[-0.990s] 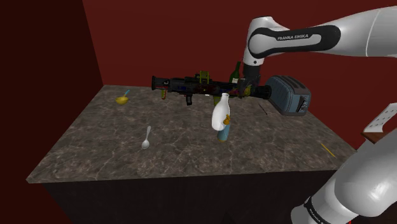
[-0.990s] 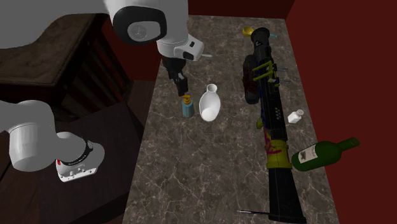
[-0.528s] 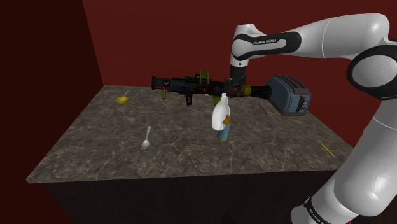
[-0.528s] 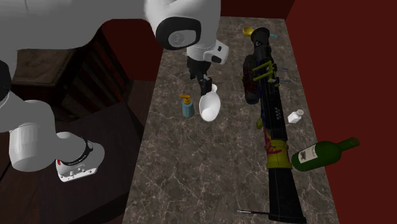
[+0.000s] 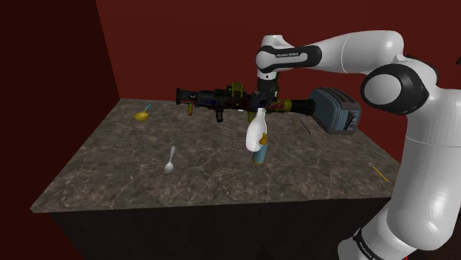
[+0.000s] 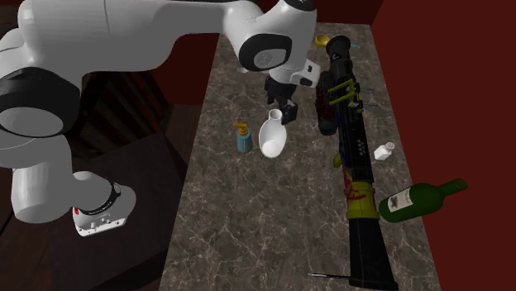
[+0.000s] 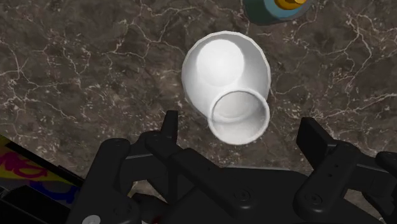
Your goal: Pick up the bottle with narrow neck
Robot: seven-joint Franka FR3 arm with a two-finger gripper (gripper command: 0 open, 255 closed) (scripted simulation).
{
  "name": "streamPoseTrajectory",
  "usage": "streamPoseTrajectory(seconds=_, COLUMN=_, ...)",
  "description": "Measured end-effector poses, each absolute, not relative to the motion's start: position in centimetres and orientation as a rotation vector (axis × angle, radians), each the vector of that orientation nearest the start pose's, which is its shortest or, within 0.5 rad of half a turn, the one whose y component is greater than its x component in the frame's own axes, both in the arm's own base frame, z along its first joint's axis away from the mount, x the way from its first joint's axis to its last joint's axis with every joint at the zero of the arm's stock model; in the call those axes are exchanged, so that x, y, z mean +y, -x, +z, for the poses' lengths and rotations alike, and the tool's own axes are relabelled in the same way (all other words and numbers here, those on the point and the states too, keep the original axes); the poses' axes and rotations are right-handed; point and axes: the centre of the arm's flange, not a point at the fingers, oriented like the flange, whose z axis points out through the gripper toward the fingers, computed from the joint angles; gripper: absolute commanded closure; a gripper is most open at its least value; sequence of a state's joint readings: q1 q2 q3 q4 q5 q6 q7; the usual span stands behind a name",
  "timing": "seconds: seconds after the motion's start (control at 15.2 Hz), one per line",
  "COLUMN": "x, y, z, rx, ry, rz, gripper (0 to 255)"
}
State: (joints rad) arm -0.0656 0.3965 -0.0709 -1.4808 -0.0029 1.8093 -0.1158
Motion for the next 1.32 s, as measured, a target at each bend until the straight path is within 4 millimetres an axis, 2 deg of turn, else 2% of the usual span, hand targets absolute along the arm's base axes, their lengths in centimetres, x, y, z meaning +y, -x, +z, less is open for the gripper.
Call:
streamPoseTrajectory(seconds=0.33, x=-8.5, y=-66.6, z=41.8, rx=0.024, ry=3.161, rz=0.111, gripper=0)
streamPoseTrajectory(seconds=0.4, x=-8.5, y=-66.6, z=41.6, rx=0.024, ry=3.161, rz=0.111, gripper=255)
streamPoseTrajectory(seconds=1.06, x=-8.5, y=-66.6, z=41.4, rx=0.025, ry=3.161, rz=0.108, gripper=255)
streamPoseTrajectory(seconds=1.32, x=-8.5, y=-66.7, z=42.9, rx=0.024, ry=3.161, rz=0.110, gripper=255)
